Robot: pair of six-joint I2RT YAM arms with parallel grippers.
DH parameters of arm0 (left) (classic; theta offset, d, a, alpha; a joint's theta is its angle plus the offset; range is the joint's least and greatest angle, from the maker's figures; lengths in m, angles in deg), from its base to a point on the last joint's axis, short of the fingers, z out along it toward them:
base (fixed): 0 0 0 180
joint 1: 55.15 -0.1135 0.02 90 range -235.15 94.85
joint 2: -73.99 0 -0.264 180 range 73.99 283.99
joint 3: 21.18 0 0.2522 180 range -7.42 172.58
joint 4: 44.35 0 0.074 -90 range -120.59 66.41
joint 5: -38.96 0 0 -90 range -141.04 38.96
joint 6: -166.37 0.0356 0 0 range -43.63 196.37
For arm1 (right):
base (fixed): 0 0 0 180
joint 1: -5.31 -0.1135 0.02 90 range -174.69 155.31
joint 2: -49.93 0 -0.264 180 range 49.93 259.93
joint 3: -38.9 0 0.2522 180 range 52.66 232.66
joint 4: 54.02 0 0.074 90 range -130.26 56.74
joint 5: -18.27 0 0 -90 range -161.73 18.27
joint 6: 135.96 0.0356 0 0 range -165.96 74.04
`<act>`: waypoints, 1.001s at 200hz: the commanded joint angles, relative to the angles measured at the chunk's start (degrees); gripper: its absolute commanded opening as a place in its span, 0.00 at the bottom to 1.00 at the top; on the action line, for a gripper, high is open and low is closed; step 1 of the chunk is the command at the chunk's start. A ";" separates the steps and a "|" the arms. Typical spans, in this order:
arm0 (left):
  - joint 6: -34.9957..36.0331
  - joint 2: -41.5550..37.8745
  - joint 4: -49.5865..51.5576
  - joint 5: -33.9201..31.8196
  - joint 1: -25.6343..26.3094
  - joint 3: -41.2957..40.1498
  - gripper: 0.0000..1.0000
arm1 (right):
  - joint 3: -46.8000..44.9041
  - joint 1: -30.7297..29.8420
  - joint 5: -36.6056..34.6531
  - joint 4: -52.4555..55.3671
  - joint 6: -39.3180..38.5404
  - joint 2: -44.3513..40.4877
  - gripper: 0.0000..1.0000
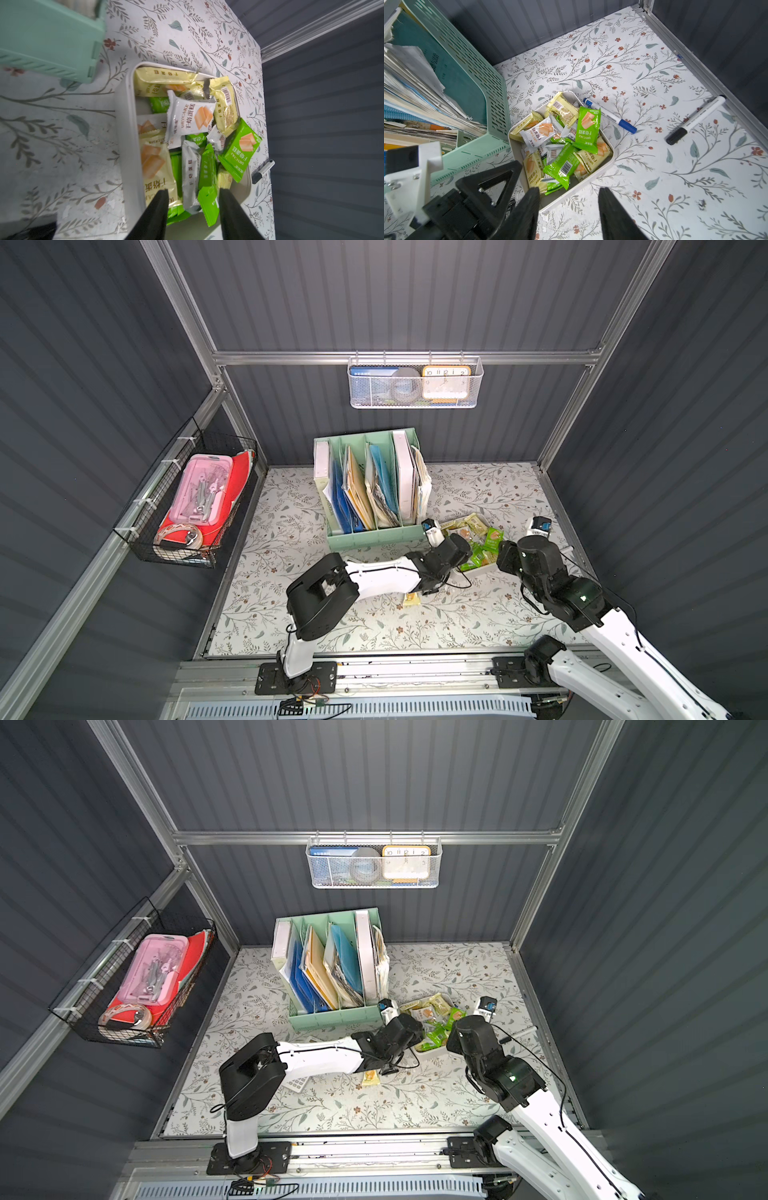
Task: Take the cookies out of the storage box
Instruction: Place the cookie at the center of the board, then pick up the cookie from the storage box.
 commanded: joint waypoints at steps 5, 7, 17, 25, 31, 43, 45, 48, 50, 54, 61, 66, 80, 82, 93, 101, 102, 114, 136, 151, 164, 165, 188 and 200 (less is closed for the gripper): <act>6.95 1.99 4.23 0.42 -1.83 2.85 0.43 | -0.86 0.32 0.77 0.43 -0.64 -0.11 0.50; 7.20 2.14 4.23 0.54 -2.02 3.00 0.43 | -0.92 0.37 0.87 0.38 -0.66 -0.10 0.51; 8.30 3.05 4.38 1.37 -2.99 3.62 0.43 | -1.02 0.31 1.19 -0.16 -0.65 -0.10 0.50; 9.24 3.74 4.68 2.36 -3.67 3.75 0.43 | -1.20 0.38 1.50 -0.41 -0.70 -0.13 0.50; 9.87 4.25 4.63 2.86 -4.01 5.64 0.44 | -1.14 0.39 1.62 -0.62 -0.83 -0.09 0.50; 11.21 5.23 5.26 3.29 -4.39 7.13 0.45 | -1.17 0.46 1.89 -0.89 -1.03 0.05 0.51; 11.32 5.43 5.41 3.28 -4.44 7.35 0.45 | -1.13 0.49 1.89 -0.90 -1.10 0.14 0.50; 11.62 5.66 5.72 3.25 -4.48 7.68 0.45 | -1.09 0.47 1.94 -0.90 -1.07 0.11 0.51; 11.75 5.89 5.83 3.35 -4.53 7.95 0.46 | -1.05 0.47 1.91 -0.90 -1.09 0.08 0.51; 12.11 6.11 5.98 3.41 -4.57 8.18 0.46 | -1.12 0.54 2.05 -0.96 -1.05 0.19 0.50; 12.40 6.53 6.07 3.61 -4.81 8.61 0.47 | -1.06 0.47 2.14 -0.97 -1.17 0.25 0.51; 12.41 6.87 6.03 3.85 -4.96 8.64 0.47 | -1.10 0.54 2.29 -1.03 -1.30 0.34 0.50; 12.18 7.71 5.30 5.06 -5.73 8.36 0.48 | -1.09 0.64 2.72 -1.25 -1.34 0.39 0.49; 12.16 7.81 5.24 5.21 -5.83 8.34 0.48 | -1.07 0.58 2.76 -1.23 -1.34 0.37 0.49; 12.06 8.26 5.03 5.59 -6.28 8.17 0.48 | -1.12 0.67 2.88 -1.24 -1.40 0.43 0.49; 12.26 8.52 4.78 5.73 -6.56 8.07 0.47 | -1.28 0.77 3.01 -1.21 -1.48 0.56 0.49; 12.25 8.53 4.77 5.76 -6.58 8.07 0.47 | -1.29 0.75 2.98 -1.19 -1.43 0.58 0.49; 12.46 8.76 4.19 5.95 -6.70 8.02 0.46 | -1.38 0.80 3.21 -1.29 -1.33 0.60 0.48; 12.50 9.41 3.11 6.55 -6.77 8.12 0.42 | -1.45 0.82 3.64 -1.34 -0.94 0.43 0.47; 12.41 10.12 2.57 6.86 -6.86 8.36 0.39 | -1.52 0.85 4.21 -1.47 -0.61 0.59 0.47; 12.33 10.49 2.40 7.02 -6.99 8.51 0.36 | -1.65 0.85 4.60 -1.43 -0.51 0.56 0.46; 12.33 10.53 2.39 7.02 -7.01 8.50 0.35 | -1.65 0.83 4.61 -1.47 -0.51 0.58 0.47; 12.02 10.89 2.08 7.03 -7.26 8.55 0.30 | -1.65 0.88 4.88 -1.34 -0.26 0.50 0.46; 11.79 10.91 2.04 7.01 -7.30 8.37 0.26 | -1.65 0.91 4.95 -1.47 -0.30 0.45 0.46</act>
